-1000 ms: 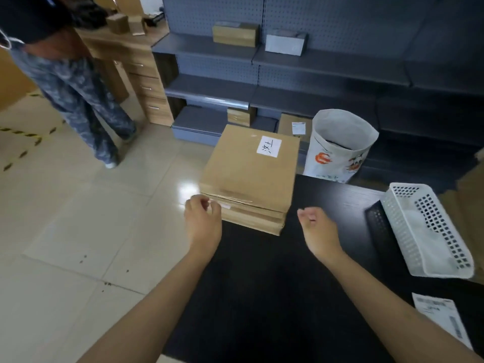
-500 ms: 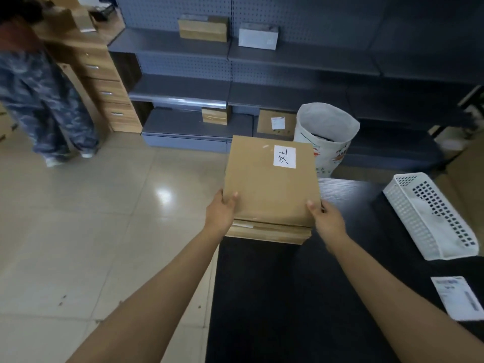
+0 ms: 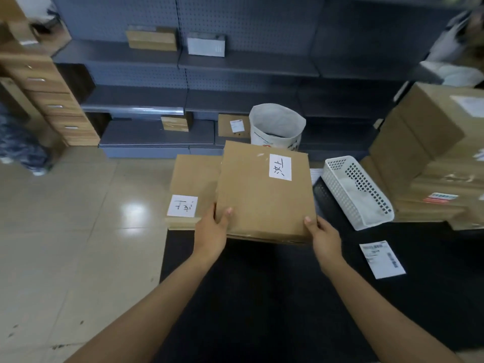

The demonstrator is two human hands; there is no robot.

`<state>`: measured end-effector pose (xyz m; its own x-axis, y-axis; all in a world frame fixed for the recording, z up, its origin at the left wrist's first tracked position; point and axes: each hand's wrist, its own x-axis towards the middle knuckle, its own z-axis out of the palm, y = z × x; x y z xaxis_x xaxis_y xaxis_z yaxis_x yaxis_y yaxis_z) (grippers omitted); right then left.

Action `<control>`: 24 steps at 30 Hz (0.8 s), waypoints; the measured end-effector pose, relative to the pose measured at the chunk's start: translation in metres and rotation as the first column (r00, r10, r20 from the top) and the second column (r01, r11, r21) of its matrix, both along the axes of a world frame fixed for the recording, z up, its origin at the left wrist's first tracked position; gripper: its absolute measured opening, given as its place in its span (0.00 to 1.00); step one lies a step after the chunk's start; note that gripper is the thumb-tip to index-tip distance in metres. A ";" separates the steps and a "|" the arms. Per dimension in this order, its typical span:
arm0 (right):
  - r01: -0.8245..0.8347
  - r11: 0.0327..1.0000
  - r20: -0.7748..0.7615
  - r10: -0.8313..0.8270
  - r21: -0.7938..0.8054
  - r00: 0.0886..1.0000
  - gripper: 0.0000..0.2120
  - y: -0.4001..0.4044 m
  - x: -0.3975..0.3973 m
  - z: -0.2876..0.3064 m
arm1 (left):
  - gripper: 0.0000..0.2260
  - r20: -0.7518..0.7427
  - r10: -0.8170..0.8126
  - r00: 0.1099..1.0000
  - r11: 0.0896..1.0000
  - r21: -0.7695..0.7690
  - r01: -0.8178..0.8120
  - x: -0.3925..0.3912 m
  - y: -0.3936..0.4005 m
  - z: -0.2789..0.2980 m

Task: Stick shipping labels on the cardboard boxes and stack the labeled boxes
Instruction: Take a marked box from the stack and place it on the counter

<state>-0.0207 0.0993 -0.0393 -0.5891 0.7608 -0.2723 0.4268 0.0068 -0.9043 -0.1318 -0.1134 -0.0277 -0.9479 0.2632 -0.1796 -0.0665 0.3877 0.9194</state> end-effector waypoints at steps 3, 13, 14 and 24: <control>-0.017 1.000 0.018 0.017 0.006 1.000 0.17 0.042 0.047 -0.008 | 0.20 0.010 -0.009 1.000 1.000 -0.009 0.009 0.048 0.037 -0.002; -0.131 0.991 0.149 0.135 -0.036 0.980 0.18 0.135 0.173 -0.037 | 0.23 0.151 0.046 0.987 0.993 -0.118 -0.029 0.196 0.123 -0.036; -0.140 0.989 0.167 0.147 -0.053 0.975 0.19 0.137 0.179 -0.043 | 0.22 0.163 0.050 0.985 0.991 -0.133 -0.029 0.202 0.124 -0.040; -0.202 0.970 0.258 0.231 -0.136 0.938 0.24 0.139 0.193 -0.072 | 0.23 0.256 0.067 0.964 0.982 -0.189 -0.018 0.224 0.122 -0.070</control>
<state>0.1724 0.2385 -0.1110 -0.6294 0.5811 -0.5160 0.6536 0.0366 -0.7560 0.0921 0.0089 -0.0978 -0.8716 0.1627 -0.4623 -0.3136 0.5398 0.7812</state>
